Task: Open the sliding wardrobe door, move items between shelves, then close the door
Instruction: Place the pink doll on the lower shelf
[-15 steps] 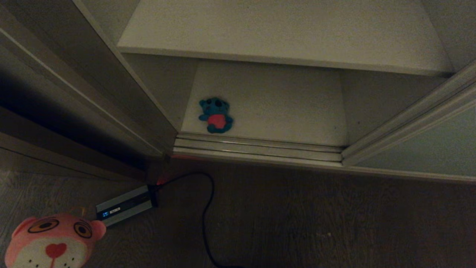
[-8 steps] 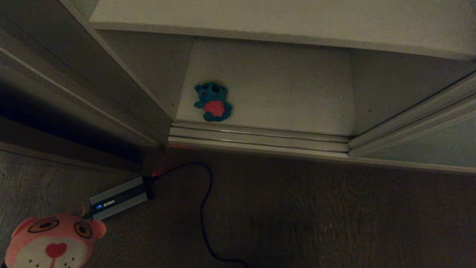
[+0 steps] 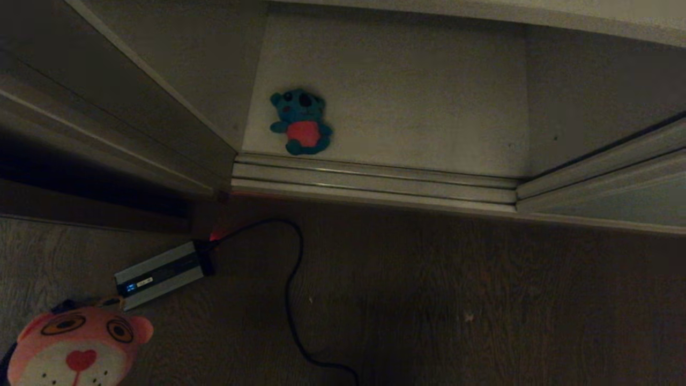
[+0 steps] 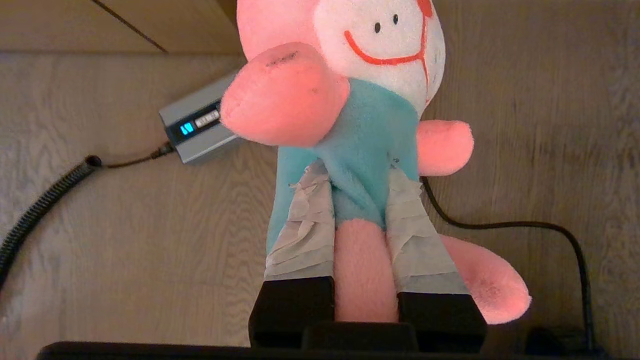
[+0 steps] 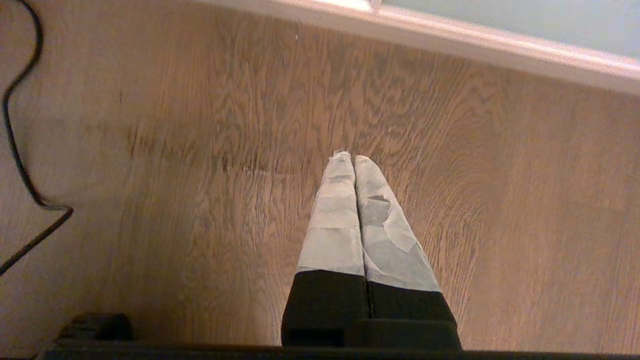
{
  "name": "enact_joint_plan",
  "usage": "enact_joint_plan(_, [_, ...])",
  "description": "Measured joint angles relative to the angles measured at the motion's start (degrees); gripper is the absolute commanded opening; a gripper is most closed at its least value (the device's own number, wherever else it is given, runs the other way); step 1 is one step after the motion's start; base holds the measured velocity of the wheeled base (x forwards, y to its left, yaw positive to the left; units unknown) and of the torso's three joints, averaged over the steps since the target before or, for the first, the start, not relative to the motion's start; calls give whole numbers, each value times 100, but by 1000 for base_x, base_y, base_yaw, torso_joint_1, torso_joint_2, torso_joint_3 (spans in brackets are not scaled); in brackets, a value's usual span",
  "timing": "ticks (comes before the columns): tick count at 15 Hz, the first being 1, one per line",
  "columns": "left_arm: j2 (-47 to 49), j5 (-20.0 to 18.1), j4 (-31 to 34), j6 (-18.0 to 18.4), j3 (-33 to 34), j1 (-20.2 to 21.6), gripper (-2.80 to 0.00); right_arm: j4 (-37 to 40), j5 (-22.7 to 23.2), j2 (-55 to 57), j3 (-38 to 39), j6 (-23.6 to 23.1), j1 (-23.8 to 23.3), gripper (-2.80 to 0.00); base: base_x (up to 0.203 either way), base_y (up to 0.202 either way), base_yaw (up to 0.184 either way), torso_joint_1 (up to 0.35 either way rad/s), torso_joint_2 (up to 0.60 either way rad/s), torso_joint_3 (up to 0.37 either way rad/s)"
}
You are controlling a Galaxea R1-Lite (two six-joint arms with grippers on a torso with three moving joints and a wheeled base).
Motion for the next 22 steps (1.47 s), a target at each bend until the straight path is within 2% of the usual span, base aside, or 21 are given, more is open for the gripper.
enact_joint_plan(9, [7, -24, 29, 121, -5, 5, -280, -2, -2, 2, 0, 0, 0, -280, 0, 0, 0, 1, 3, -19])
enact_joint_plan(11, [10, -116, 8, 412, -11, 2, -280, -2, 0, 2, 0, 0, 0, -280, 0, 0, 0, 0, 0, 0])
enact_joint_plan(12, [10, -204, 7, 440, -79, 2, -280, -1, 0, 2, 0, 2, 0, -280, 0, 0, 0, 0, 0, 0])
enact_joint_plan(16, [335, -867, 145, 314, -1060, 0, -280, -2, 0, 2, 0, 2, 0, -280, 0, 0, 0, 0, 0, 0])
enact_joint_plan(19, [1341, -1273, 128, -119, -1743, -13, -280, -2, 0, 2, 0, 0, 0, -280, 0, 0, 0, 0, 0, 0])
enact_joint_plan(22, [2699, -2063, 87, -359, -2277, -22, -280, -2, 0, 2, 0, 0, 0, -280, 0, 0, 0, 0, 0, 0])
